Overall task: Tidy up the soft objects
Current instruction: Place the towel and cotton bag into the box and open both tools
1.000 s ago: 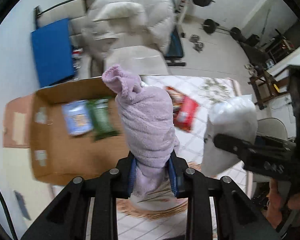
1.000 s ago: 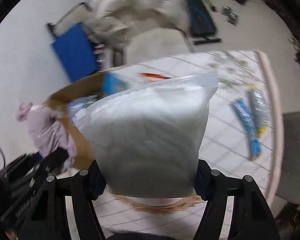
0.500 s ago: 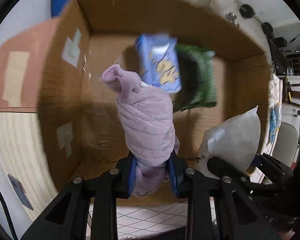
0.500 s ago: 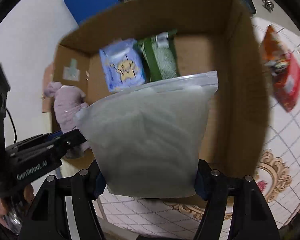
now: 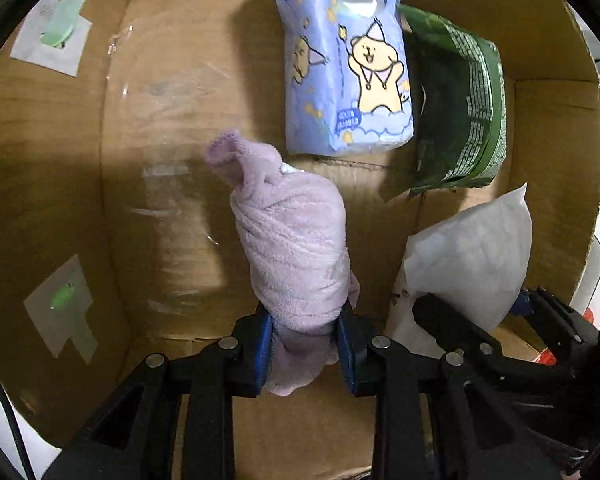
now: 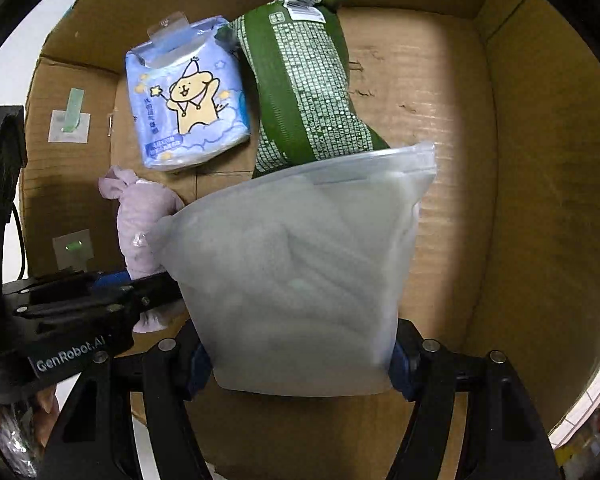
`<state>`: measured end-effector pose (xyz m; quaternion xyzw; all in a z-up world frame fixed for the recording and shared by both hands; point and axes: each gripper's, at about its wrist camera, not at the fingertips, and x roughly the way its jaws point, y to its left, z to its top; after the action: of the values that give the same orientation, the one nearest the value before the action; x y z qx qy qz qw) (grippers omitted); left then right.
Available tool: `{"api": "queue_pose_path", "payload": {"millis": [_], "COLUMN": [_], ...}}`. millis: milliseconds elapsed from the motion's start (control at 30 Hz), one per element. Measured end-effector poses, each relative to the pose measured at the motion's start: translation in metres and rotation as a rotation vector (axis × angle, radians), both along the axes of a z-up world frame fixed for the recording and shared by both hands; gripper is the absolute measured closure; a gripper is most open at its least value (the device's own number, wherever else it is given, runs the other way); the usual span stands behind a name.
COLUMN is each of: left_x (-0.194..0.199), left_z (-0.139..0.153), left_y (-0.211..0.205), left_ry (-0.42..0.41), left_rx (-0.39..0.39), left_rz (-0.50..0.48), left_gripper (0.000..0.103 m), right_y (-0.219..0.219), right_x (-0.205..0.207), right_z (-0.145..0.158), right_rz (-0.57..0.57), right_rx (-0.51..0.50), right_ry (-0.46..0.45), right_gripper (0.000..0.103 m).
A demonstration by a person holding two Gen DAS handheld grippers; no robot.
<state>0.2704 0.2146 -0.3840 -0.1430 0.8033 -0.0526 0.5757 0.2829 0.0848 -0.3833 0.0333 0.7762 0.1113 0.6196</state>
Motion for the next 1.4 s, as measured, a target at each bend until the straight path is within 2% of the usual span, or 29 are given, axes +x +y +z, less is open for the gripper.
{"api": "queue_pose_path", "payload": {"millis": [133, 233, 333, 400, 467, 567, 600, 700, 767, 933, 1033, 1133, 1400], "left_x": [0.005, 0.007, 0.002, -0.003, -0.006, -0.019, -0.025, -0.038, -0.041, -0.070, -0.080, -0.094, -0.117], "left_z": [-0.002, 0.019, 0.050, 0.072, 0.091, 0.122, 0.132, 0.162, 0.168, 0.209, 0.212, 0.227, 0.256], "left_y": [0.005, 0.007, 0.004, 0.001, -0.003, -0.009, -0.011, -0.010, -0.001, 0.002, -0.005, -0.010, -0.019], "left_ry": [0.032, -0.005, -0.070, -0.121, -0.154, -0.221, -0.248, -0.326, -0.370, -0.501, -0.541, -0.576, -0.651], "left_rx": [0.040, 0.082, 0.129, 0.153, 0.159, 0.181, 0.189, 0.228, 0.243, 0.313, 0.347, 0.367, 0.393], "left_rz": [-0.008, -0.010, -0.022, -0.023, -0.020, -0.013, -0.008, 0.015, 0.040, 0.092, 0.087, 0.091, 0.122], "left_gripper": [0.074, 0.069, 0.056, 0.037, 0.027, 0.023, 0.015, 0.004, 0.004, 0.003, 0.002, 0.002, 0.000], "right_y": [0.001, 0.009, 0.009, 0.010, 0.008, 0.002, 0.000, -0.008, -0.019, -0.044, -0.051, -0.056, -0.068], "right_x": [0.005, 0.007, 0.005, 0.003, 0.005, 0.000, -0.003, -0.013, -0.025, -0.056, -0.072, -0.088, -0.117], "right_z": [-0.001, 0.006, 0.027, 0.046, 0.063, 0.086, 0.093, 0.115, 0.134, 0.178, 0.201, 0.218, 0.247], "right_rz": [0.014, 0.030, 0.050, 0.076, 0.094, 0.109, 0.112, 0.111, 0.106, 0.068, 0.055, 0.051, 0.045], "right_rx": [-0.008, -0.005, 0.003, -0.014, -0.037, -0.062, -0.068, -0.081, -0.085, -0.092, -0.082, -0.070, -0.031], "right_ry": [0.019, 0.020, -0.004, -0.044, -0.083, -0.148, -0.171, -0.242, -0.283, -0.387, -0.435, -0.474, -0.519], "right_gripper": [0.025, 0.015, 0.011, 0.007, 0.002, 0.002, 0.001, 0.000, 0.000, 0.000, 0.000, 0.000, 0.000]}}
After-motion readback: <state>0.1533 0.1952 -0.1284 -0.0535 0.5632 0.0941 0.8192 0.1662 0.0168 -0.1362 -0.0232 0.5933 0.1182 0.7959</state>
